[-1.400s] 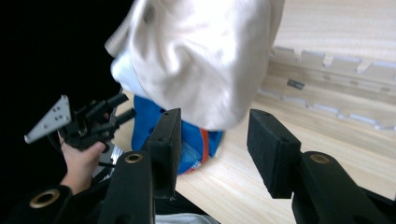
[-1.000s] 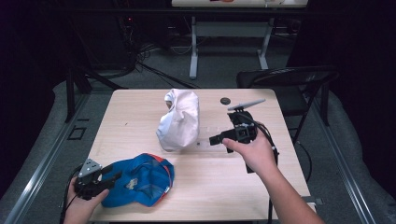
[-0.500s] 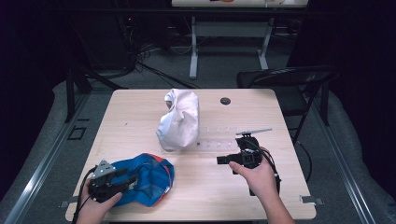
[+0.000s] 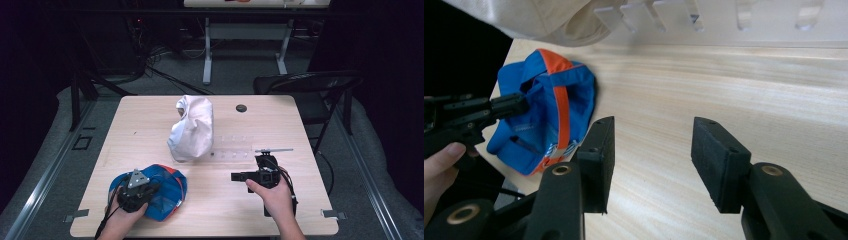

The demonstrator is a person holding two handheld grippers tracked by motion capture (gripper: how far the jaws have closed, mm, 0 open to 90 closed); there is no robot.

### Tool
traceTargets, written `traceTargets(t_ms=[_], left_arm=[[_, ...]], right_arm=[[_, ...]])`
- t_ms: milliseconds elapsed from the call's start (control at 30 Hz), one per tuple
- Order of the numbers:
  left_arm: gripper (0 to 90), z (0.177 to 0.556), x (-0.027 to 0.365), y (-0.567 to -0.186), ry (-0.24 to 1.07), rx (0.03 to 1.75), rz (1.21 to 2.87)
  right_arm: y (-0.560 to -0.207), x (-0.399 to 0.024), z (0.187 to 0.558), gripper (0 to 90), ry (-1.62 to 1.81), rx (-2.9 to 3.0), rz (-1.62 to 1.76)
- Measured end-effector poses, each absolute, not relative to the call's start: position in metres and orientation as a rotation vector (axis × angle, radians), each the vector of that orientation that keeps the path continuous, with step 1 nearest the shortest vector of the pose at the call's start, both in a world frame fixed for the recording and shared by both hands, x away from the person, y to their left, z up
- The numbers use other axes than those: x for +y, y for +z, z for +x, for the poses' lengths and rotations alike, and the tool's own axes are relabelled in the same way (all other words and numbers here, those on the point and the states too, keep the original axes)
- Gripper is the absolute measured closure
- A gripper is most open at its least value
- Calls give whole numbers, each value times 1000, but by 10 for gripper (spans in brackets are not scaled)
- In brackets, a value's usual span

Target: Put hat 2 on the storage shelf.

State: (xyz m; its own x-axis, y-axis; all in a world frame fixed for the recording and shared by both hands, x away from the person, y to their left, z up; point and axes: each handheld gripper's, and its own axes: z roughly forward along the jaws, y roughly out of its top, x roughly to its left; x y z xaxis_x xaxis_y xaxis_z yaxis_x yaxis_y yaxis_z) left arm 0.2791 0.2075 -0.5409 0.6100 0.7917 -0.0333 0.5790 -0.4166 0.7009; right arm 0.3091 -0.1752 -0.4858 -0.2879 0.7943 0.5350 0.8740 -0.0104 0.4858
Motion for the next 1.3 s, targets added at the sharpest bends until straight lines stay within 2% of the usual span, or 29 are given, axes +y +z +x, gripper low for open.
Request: traceTargets(t_ms=[200,633,800,933,1067,1133,1300], left_arm=[[894,282,186,-536,356,1032,2110],[893,290,99,-537,198,979,2063],[886,288,76,-539,197,922,2085],[727,287,78,-540,229,881,2090],[588,285,96,-535,249,861,2076],[547,285,108,-531,266,865,2068],[526,282,148,-525,338,899,2068]], right_arm=[[-495,-179,304,559,-1221,-2100,-1826],[-515,-192,298,572,-1200,-2060,-1839],[-518,-195,296,578,-1198,-2059,-1841],[-524,-193,295,578,-1182,-2064,-1825],[-532,-189,296,575,-1147,-2059,-1811],[-533,-188,297,572,-1146,-2049,-1801],[-536,-182,297,552,-1145,-2064,-1771]])
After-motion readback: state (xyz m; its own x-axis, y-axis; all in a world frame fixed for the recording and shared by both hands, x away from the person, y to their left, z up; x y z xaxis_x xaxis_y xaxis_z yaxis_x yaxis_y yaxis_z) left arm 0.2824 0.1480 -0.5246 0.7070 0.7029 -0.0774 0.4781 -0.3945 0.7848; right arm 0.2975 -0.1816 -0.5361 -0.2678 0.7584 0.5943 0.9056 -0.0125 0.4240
